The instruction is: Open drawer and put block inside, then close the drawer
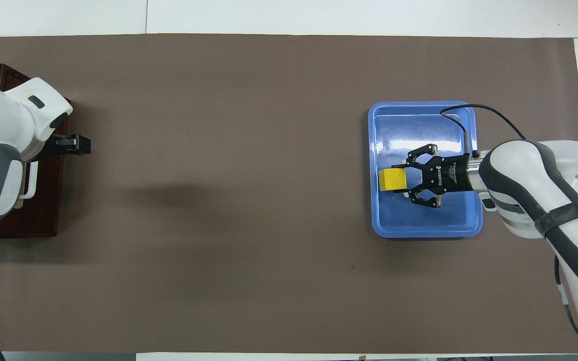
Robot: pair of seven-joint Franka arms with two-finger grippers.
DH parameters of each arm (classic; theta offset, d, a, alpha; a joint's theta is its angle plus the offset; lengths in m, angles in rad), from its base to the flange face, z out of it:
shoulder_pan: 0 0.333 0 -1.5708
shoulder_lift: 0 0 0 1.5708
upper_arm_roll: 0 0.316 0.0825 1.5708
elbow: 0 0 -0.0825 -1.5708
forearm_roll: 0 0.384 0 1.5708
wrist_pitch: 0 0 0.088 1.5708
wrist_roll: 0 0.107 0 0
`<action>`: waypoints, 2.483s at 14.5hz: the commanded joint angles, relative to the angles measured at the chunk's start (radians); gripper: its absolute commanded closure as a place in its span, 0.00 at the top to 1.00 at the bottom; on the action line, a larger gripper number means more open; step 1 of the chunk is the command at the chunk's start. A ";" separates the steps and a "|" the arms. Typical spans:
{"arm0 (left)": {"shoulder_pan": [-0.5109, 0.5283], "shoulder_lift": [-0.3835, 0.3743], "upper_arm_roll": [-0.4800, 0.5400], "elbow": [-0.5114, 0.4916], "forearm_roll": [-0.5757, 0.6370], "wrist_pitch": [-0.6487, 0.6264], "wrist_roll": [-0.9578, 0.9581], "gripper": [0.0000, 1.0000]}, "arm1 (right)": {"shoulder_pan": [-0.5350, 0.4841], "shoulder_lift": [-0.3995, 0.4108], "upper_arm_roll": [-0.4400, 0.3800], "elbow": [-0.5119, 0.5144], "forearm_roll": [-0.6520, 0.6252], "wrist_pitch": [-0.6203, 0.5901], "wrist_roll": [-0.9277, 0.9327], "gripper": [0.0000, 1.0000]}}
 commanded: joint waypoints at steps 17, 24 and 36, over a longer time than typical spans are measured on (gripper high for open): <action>-0.197 0.008 -0.002 -0.125 -0.051 0.139 -0.222 1.00 | 0.279 0.042 0.006 0.374 -0.091 -0.104 0.478 0.00; -0.201 0.019 -0.002 0.001 -0.065 -0.016 -0.220 1.00 | 0.270 0.042 0.006 0.375 -0.091 -0.102 0.479 0.00; -0.441 0.092 0.000 0.384 -0.544 -0.169 -1.490 1.00 | 0.340 0.053 0.005 0.359 -0.098 0.034 0.614 0.00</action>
